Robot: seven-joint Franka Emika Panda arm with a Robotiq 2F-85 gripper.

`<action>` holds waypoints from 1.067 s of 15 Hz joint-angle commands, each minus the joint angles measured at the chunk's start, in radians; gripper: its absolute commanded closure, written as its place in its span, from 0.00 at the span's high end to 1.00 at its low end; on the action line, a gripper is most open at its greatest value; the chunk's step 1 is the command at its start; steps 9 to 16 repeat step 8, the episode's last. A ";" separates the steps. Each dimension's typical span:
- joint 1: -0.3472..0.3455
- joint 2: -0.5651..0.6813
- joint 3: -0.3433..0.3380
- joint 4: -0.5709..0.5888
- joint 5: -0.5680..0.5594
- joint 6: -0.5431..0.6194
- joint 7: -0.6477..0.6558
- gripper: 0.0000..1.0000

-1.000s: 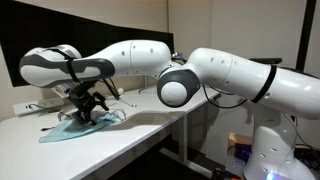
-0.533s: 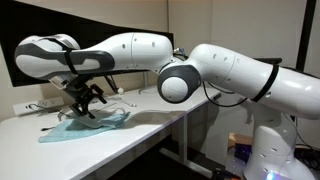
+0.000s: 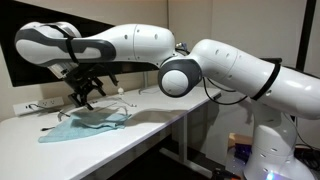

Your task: Wipe the desk with the white towel

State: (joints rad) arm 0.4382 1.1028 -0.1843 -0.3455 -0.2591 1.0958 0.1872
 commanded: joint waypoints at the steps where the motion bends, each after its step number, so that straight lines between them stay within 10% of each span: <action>1: -0.010 -0.030 0.010 0.000 -0.011 -0.007 0.024 1.00; 16: -0.007 -0.022 0.015 -0.006 -0.012 0.000 0.017 1.00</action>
